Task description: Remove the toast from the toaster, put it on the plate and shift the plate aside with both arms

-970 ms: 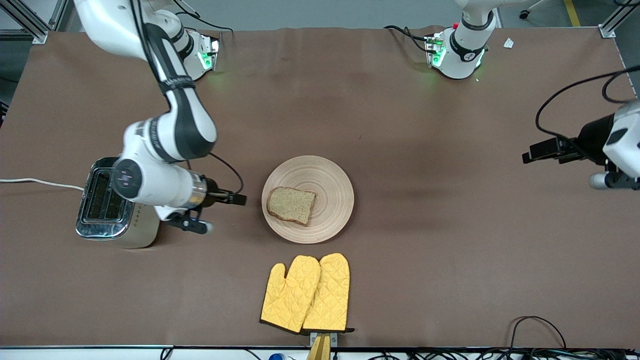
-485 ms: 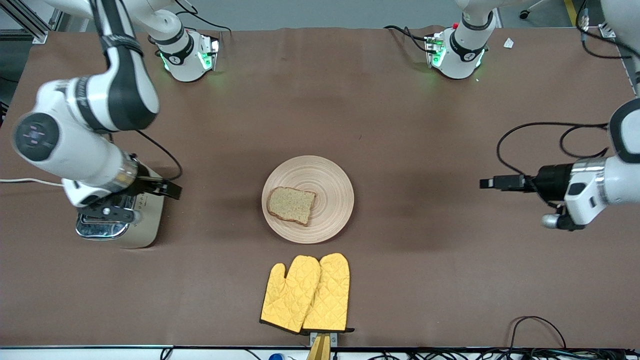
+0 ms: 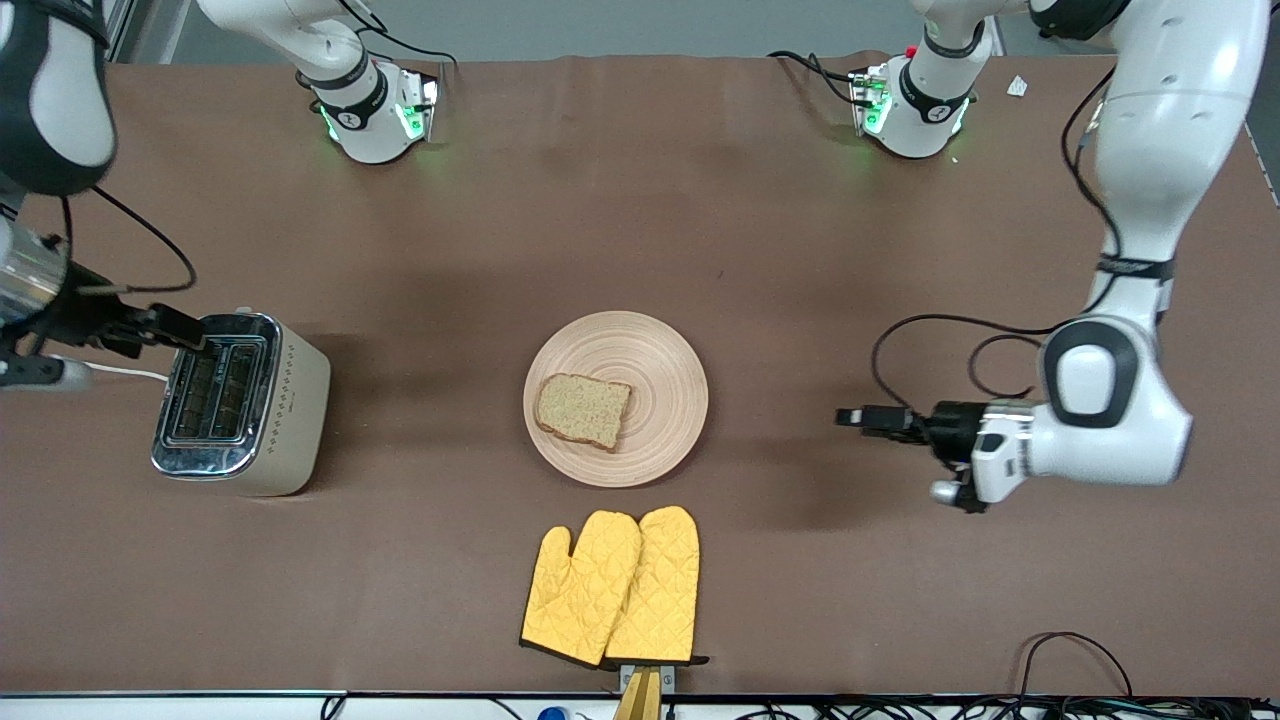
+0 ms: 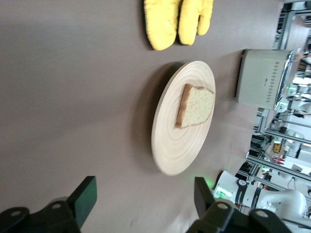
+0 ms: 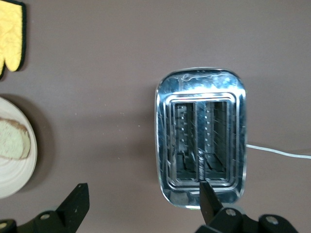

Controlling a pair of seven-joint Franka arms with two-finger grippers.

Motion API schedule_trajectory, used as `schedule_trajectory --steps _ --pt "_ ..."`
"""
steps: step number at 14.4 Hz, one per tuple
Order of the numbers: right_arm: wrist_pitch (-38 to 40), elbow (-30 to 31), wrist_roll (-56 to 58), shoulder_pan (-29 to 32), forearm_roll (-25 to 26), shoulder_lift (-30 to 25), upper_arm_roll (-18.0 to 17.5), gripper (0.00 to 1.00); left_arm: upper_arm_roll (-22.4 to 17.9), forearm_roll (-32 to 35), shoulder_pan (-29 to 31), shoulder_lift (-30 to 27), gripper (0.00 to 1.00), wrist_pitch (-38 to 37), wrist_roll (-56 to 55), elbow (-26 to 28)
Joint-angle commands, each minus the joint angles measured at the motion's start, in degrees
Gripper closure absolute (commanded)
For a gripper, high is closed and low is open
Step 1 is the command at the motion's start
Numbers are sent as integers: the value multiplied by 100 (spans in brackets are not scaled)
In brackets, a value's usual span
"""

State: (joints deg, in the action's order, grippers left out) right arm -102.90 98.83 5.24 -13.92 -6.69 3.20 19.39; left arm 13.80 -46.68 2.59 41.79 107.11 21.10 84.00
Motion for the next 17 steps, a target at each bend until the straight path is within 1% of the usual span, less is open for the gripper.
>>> schedule_trajectory --steps 1,2,3,6,9,12,13,14,15,16,17 --pt "138 322 109 47 455 -653 -111 0 35 -411 -468 267 28 467 148 -112" --pt "235 322 118 56 588 -776 -111 0 35 -465 -592 355 32 582 149 -112" --pt "340 287 118 73 598 -847 -103 0 35 -500 -697 452 36 662 157 -112" --pt "569 85 48 118 598 -874 -111 0 44 -570 -830 786 43 803 446 -112" --pt "587 -30 48 109 598 -856 -155 0 35 -1027 -1067 1023 47 952 938 -68" --pt "631 -153 39 152 598 -856 -182 0 44 -1212 -1243 1182 50 1172 1088 -50" --pt "640 -214 48 257 590 -848 -260 0 44 -1212 -1269 1234 51 1233 1098 -50" --pt "605 -241 48 493 607 -848 -522 0 44 -1221 -1278 1304 53 1277 1115 -50" --pt "570 -284 30 861 607 -848 -864 0 44 -1256 -1304 1340 57 1304 1124 -50" --pt "613 -381 30 1195 590 -839 -1172 0 44 -1369 -1366 1349 64 1304 1124 -50" --pt "631 -416 21 1503 572 -830 -1410 0 35 -1423 -1384 1349 74 1304 1133 -50"
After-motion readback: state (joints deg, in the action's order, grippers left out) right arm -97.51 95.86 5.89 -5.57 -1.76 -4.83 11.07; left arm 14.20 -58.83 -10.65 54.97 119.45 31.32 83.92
